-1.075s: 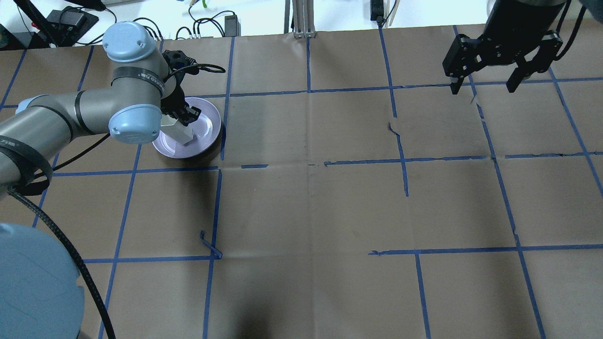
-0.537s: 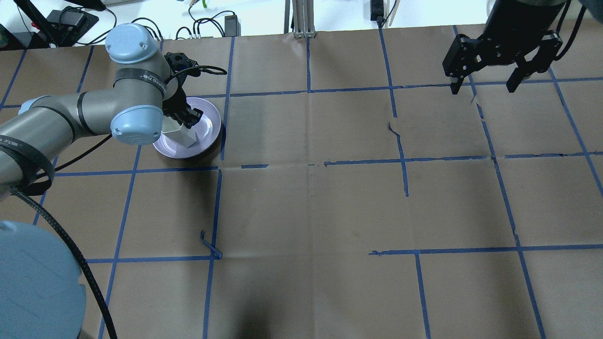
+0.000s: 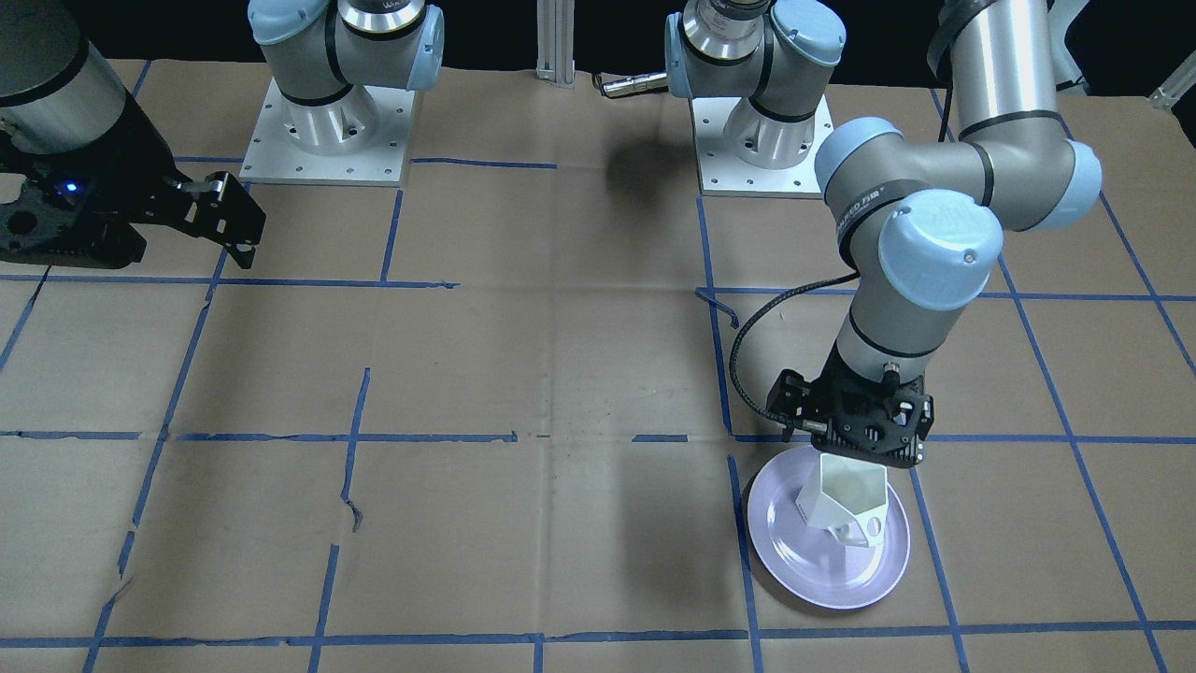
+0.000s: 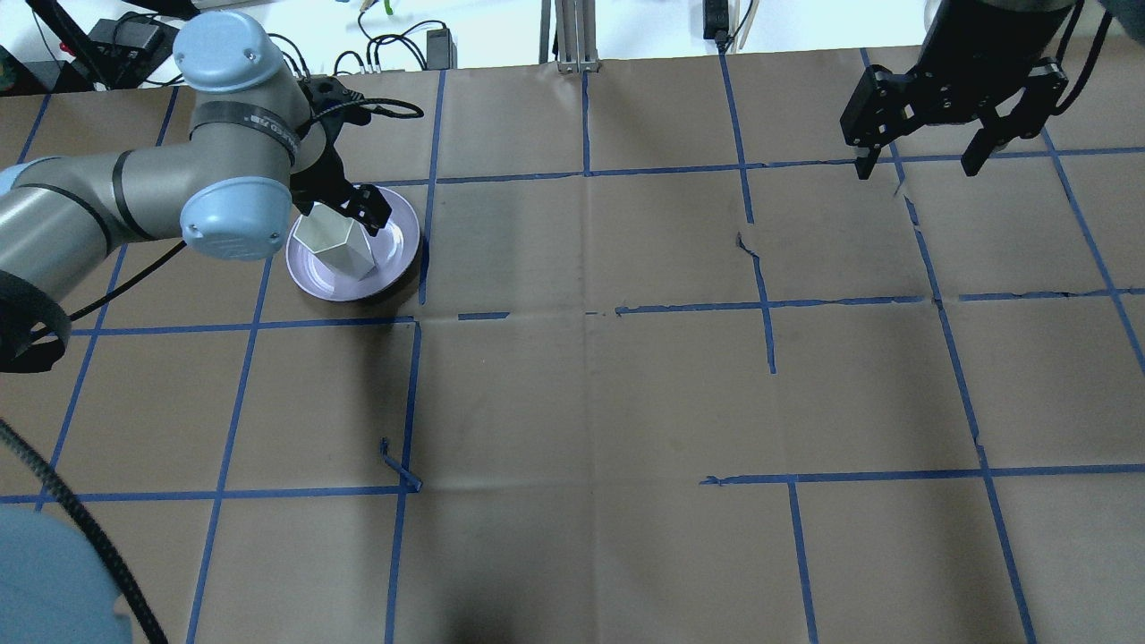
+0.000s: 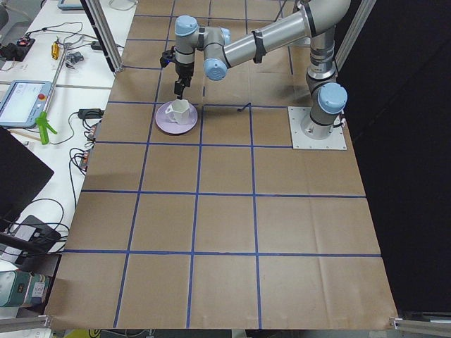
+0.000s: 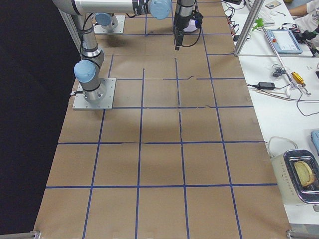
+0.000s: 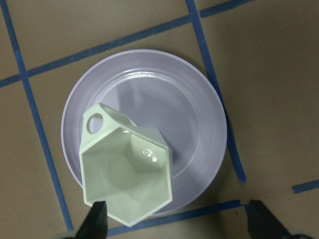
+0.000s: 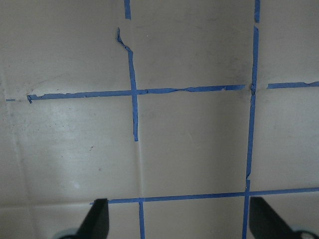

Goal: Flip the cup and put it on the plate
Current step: 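Lower the mug upright onto the plate and open the left gripper, then raise the left gripper away from the mug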

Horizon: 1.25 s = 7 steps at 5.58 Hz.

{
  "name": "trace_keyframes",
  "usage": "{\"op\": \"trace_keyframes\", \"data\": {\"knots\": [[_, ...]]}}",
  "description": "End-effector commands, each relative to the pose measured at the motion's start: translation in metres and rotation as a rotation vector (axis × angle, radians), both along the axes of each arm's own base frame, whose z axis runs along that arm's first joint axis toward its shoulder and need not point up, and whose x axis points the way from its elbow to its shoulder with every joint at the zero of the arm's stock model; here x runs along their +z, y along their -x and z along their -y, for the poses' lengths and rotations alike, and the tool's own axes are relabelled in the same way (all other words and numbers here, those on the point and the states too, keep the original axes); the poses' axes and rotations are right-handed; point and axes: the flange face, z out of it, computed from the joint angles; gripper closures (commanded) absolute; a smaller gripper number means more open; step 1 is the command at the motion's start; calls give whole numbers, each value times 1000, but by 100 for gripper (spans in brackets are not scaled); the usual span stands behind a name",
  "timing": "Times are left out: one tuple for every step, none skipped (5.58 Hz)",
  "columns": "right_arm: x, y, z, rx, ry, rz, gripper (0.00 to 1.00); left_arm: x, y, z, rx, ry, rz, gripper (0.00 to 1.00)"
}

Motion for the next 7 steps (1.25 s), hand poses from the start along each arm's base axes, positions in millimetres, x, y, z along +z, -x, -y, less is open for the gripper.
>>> {"op": "trace_keyframes", "data": {"knots": [[0,0,0,0,0,0,0,82,18,-44,113,-49,-76,1],[0,0,0,0,0,0,0,131,26,-65,117,-86,-81,1],[0,0,0,0,0,0,0,156,29,-74,190,-114,-92,1],[0,0,0,0,0,0,0,156,32,-81,220,-130,-77,1],[0,0,0,0,0,0,0,163,36,-81,214,-128,-77,1],[0,0,0,0,0,0,0,174,35,-89,211,-145,-61,1],[0,0,0,0,0,0,0,176,34,-88,208,-144,-50,1]]}}
